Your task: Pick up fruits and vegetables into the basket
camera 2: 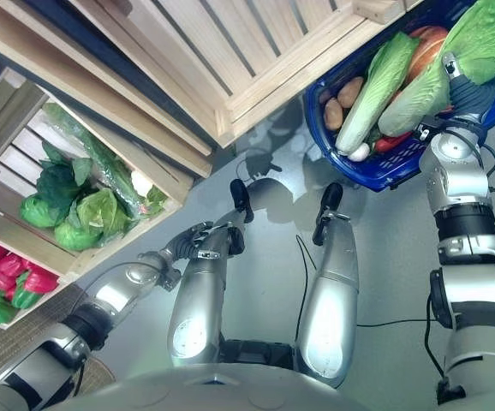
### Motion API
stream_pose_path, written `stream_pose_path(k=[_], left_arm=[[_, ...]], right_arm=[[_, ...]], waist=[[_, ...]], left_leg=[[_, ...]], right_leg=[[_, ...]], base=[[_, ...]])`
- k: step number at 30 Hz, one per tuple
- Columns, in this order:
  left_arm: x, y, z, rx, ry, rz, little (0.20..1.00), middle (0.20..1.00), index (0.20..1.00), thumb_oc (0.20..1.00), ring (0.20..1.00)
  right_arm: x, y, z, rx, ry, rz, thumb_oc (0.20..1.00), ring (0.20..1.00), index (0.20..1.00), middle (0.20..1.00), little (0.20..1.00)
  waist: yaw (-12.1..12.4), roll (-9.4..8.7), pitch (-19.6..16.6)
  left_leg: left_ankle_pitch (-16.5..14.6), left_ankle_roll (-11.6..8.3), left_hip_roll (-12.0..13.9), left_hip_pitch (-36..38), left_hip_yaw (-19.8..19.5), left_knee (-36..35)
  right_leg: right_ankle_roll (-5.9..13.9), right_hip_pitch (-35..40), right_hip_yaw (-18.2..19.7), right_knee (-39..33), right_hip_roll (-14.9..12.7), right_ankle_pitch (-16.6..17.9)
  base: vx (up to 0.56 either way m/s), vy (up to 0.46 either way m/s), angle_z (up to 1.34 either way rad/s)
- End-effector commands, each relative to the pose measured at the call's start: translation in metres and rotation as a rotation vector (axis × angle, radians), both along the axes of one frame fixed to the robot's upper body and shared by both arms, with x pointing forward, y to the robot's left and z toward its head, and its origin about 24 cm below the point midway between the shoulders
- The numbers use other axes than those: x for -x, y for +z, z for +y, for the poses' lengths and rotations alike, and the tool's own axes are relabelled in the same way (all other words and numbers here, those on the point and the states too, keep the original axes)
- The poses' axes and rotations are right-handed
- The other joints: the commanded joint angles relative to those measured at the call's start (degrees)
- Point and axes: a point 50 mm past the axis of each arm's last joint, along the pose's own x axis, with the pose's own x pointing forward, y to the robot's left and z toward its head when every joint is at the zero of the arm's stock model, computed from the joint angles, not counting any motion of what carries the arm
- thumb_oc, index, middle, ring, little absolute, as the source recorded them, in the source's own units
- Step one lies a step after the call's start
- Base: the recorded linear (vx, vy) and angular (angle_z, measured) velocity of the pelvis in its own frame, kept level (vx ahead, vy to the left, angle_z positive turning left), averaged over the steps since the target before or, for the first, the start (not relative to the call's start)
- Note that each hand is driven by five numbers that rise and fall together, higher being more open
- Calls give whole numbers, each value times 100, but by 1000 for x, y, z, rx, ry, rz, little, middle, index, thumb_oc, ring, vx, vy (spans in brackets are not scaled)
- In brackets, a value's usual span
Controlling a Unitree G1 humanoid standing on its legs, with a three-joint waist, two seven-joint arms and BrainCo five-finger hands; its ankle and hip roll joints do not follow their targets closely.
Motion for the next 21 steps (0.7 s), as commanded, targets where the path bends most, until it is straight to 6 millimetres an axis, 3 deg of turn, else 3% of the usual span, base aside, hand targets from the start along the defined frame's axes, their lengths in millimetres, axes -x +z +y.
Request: stream_pose_path(k=[1,5,14,15,16,21], left_arm=[[39,-19,-29,168,-67,81,1000,1000,1000,1000,1000],[35,-10,-33,249,-27,22,1000,1000,1000,1000,1000],[41,-7,-33,263,-12,5,1000,1000,1000,1000,1000],[41,-7,-33,260,-15,5,1000,1000,1000,1000,1000],[42,-7,-34,260,-17,4,1000,1000,1000,1000,1000],[45,-8,-36,247,-20,20,1000,1000,1000,1000,1000]], right_arm=[[6,28,-26,91,-90,25,200,200,200,200,200],[7,4,-40,-7,-160,152,200,200,200,200,200],[27,-42,-63,-166,-306,325,200,200,200,200,200],[29,-46,-65,-195,-312,339,473,473,473,473,473],[31,-49,-66,-215,-323,353,1000,1000,1000,1000,1000],[41,-63,-72,-242,-388,363,1000,1000,1000,1000,1000]], waist=[[93,1001,-256],[243,1163,-256],[430,1323,-256],[441,1329,-256],[450,1331,-256],[484,1323,-256]], left_leg=[[-833,-46,13,-307,-156,671],[-873,20,-54,-533,-226,784],[-955,139,-132,-835,-344,990],[-956,144,-132,-847,-347,997],[-958,148,-131,-855,-352,1005],[-962,167,-157,-786,-405,1002]], right_leg=[[78,-74,-278,246,140,-443],[-9,-339,-258,514,106,-558],[-49,-637,-226,735,38,-604],[-50,-645,-225,734,38,-601],[-52,-647,-225,731,38,-596],[-32,-516,-239,626,52,-537]], base=[[16,-20,9],[11,-37,9],[-11,-35,12],[0,0,0],[0,0,0],[0,0,0]])
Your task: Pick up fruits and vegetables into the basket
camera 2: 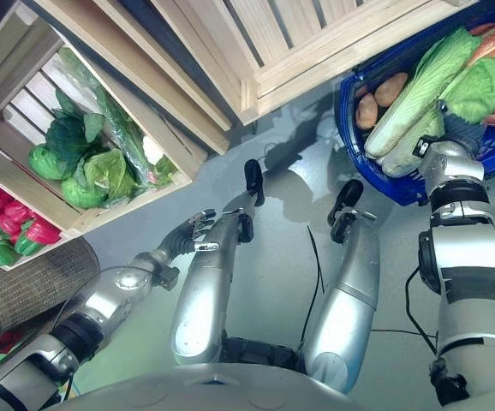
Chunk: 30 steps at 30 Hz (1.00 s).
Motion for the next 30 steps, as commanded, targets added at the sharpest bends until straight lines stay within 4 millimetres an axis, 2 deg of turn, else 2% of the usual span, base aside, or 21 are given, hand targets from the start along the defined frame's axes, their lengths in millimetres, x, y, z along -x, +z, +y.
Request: stream_pose_path(k=[1,9,13,16,17,18,19,20,22,23,24,26,29,30], left_arm=[[37,-24,-27,55,-62,127,1000,1000,1000,1000,1000],[40,-29,-21,59,-25,156,1000,1000,1000,1000,1000],[42,-36,-6,56,30,193,1000,1000,1000,1000,1000],[45,-42,6,36,74,213,1000,1000,1000,1000,1000],[46,-46,11,24,102,226,1000,1000,1000,1000,1000],[46,-47,13,19,113,229,1000,1000,1000,1000,1000],[48,-51,20,11,150,238,1000,1000,1000,1000,1000],[48,-52,23,11,166,239,1000,1000,1000,1000,1000],[51,-58,30,0,198,264,1000,1000,1000,1000,1000],[52,-59,30,-1,198,265,1000,1000,1000,1000,1000],[55,-64,34,-15,211,283,1000,1000,1000,1000,1000],[59,-68,38,-35,217,297,1000,1000,1000,1000,1000],[74,-83,51,-75,258,361,1000,1000,1000,1000,1000],[76,-85,52,-76,262,367,1000,1000,1000,1000,1000]], right_arm=[[30,10,-44,103,-169,9,1000,1000,1000,1000,1000],[31,24,-44,292,-213,-89,1000,1000,1000,1000,1000],[34,22,-35,394,-189,-203,1000,1000,1000,1000,1000],[40,15,-18,476,-131,-288,1000,1000,1000,1000,1000],[44,11,-7,527,-80,-331,1000,1000,1000,1000,1000],[45,9,-3,544,-58,-347,1000,1000,1000,1000,1000],[50,5,15,597,9,-392,1000,1000,1000,1000,1000],[52,2,23,612,48,-419,1000,1000,1000,1000,1000],[61,-14,48,654,184,-463,1000,1000,1000,1000,1000],[62,-15,48,654,184,-462,1000,1000,1000,1000,1000],[65,-27,67,707,312,-435,1000,1000,1000,1000,1000],[66,-35,75,721,391,-392,1000,1000,1000,1000,1000],[73,-69,88,679,584,-236,1000,1000,1000,1000,1000],[75,-74,89,667,603,-214,1000,1000,1000,1000,1000]], waist=[[-69,1260,-227],[-207,1083,-227],[-420,793,-227],[-598,541,-227],[-691,407,-227],[-725,358,-227],[-826,204,-227],[-869,131,-227],[-969,-69,-227],[-970,-70,-227],[-1006,-228,-227],[-1007,-322,-289],[-963,-539,-743],[-956,-561,-788]], left_leg=[[-1116,278,-84,-127,-87,751],[-1067,240,-97,350,-51,470],[-1072,212,-60,902,8,247],[-1069,202,4,1302,63,74],[-1076,202,31,1511,86,-7],[-1081,202,42,1583,96,-29],[-1097,198,67,1844,114,-109],[-947,245,95,1893,184,-203],[-973,228,132,2259,177,-298],[-969,227,131,2278,175,-312],[-989,213,169,2579,171,-373],[-995,203,189,2761,165,-431],[-1007,154,254,3267,177,-714],[-1010,153,254,3335,183,-757]], right_leg=[[206,215,-150,-145,299,-183],[301,792,-184,-672,417,28],[402,1390,-197,-1152,510,203],[475,1799,-193,-1435,564,331],[511,2017,-173,-1592,586,399],[524,2099,-164,-1652,591,422],[567,2396,-138,-1862,609,500],[529,2474,-196,-2038,615,699],[589,2914,-173,-2311,640,794],[590,2938,-179,-2328,643,799],[630,3327,-188,-2551,655,868],[660,3556,-209,-2696,657,912],[761,4215,-272,-3194,677,991],[775,4294,-282,-3250,676,1000]], base=[[-27,37,2],[-18,87,0],[-9,144,-7],[7,120,-15],[12,111,-12],[27,144,-8],[-47,118,-6],[-48,133,-13],[-4,56,-17],[53,18,-16],[38,15,-11],[69,11,-13],[133,1,-16],[127,2,-13]])
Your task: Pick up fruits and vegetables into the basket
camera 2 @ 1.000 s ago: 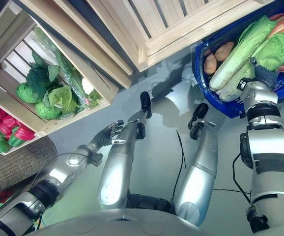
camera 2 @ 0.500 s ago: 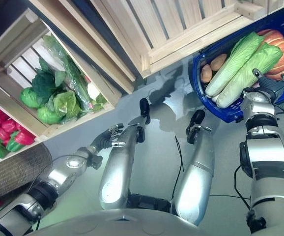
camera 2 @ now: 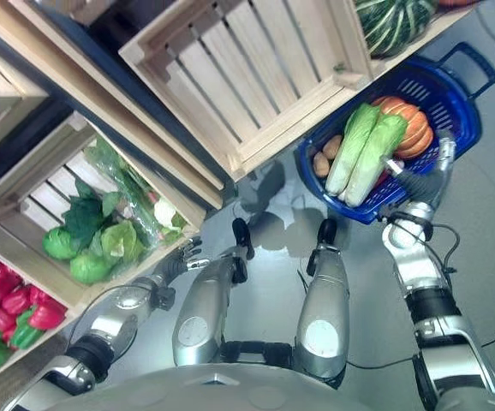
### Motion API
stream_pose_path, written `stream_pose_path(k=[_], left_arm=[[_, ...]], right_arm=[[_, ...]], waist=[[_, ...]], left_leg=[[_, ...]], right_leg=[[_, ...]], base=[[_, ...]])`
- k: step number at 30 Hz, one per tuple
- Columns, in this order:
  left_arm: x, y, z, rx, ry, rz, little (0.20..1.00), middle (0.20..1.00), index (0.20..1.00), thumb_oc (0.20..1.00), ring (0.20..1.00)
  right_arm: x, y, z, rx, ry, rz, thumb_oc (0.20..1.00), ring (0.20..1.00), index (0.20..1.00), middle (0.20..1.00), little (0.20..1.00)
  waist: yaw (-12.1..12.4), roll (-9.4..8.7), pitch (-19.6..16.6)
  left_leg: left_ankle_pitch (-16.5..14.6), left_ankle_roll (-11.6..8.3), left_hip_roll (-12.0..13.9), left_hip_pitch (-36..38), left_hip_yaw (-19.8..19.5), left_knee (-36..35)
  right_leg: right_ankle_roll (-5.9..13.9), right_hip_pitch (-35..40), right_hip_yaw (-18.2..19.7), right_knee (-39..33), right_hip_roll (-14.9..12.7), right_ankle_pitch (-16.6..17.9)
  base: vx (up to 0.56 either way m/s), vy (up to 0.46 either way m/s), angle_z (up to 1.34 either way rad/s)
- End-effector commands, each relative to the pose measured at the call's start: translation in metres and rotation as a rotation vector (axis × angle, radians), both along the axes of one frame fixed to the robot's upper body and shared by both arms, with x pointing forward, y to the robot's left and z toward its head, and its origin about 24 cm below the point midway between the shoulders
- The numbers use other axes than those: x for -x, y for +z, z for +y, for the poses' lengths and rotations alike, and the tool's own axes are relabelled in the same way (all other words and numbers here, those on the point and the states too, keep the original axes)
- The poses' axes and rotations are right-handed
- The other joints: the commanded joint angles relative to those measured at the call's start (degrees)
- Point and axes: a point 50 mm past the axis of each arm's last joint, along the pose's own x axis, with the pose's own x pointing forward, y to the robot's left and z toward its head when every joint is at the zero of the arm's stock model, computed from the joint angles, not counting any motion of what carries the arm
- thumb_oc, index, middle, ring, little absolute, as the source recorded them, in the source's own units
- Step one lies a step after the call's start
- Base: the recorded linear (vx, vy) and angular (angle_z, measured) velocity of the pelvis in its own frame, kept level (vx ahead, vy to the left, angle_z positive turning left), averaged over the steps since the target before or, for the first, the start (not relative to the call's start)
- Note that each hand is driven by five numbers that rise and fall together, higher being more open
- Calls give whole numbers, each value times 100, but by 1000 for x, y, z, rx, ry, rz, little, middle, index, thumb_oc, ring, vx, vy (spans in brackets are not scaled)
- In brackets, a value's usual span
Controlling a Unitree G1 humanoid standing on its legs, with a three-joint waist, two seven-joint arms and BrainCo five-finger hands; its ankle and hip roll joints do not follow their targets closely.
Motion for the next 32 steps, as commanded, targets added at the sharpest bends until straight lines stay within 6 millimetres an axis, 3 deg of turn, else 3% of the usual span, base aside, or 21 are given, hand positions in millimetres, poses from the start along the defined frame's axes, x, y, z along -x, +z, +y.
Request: stream_pose_path(k=[1,7,11,12,15,18,20,26,32], left_arm=[[38,-18,26,-65,15,88,1000,1000,1000,1000,1000],[53,-31,36,18,198,154,1000,1000,1000,1000,1000],[59,-40,36,46,248,200,1000,1000,1000,1000,1000],[59,-40,36,45,248,200,1000,1000,1000,1000,1000],[65,-49,29,58,251,275,1000,1000,1000,1000,1000],[72,-56,25,39,216,338,1000,1000,1000,1000,1000],[78,-61,20,48,217,381,1000,1000,1000,1000,1000],[90,-68,12,109,236,468,1000,1000,1000,1000,1000],[95,-72,6,125,250,530,1000,1000,1000,1000,1000]], right_arm=[[3,-18,17,21,143,116,1000,1000,1000,1000,1000],[36,-95,39,-126,256,560,1000,1000,1000,1000,1000],[74,-155,50,-336,259,895,1000,1000,1000,1000,1000],[73,-155,50,-337,259,894,1000,1000,1000,1000,1000],[100,-185,63,-353,278,1067,1000,1000,1000,1000,1000],[112,-196,68,-381,254,1140,1000,1000,1000,1000,1000],[132,-211,68,-492,181,1253,1000,1000,1000,1000,1000],[167,-227,69,-717,104,1402,1000,1000,1000,1000,1000],[185,-233,72,-720,152,1534,1000,1000,1000,1000,1000]], waist=[[15,-505,-839],[123,-720,-1520],[232,-811,-1864],[231,-815,-1877],[296,-834,-2045],[323,-829,-2149],[300,-779,-2224],[250,-661,-2352],[262,-591,-2442]], left_leg=[[-705,-43,11,289,-119,287],[-734,-20,-20,965,-49,-143],[-713,-5,-64,1301,-49,-439],[-694,-4,-66,1284,-48,-450],[-681,14,-102,1493,-66,-631],[-664,14,-143,1609,-87,-754],[-659,28,-162,1699,-45,-847],[-681,57,-248,1836,-4,-947],[-616,62,-305,1926,-14,-1128]], right_leg=[[237,600,-137,-521,16,59],[371,1234,-206,-910,24,164],[416,1568,-295,-1153,52,233],[412,1554,-296,-1169,53,252],[434,1746,-365,-1329,60,313],[459,1854,-428,-1448,49,371],[447,1920,-449,-1517,51,385],[403,2078,-514,-1675,102,370],[364,2217,-603,-1791,178,340]], base=[[130,11,-9],[137,35,2],[57,24,10],[17,20,9],[8,35,4],[-4,49,4],[-27,73,4],[-15,59,-2],[-11,21,-1]])
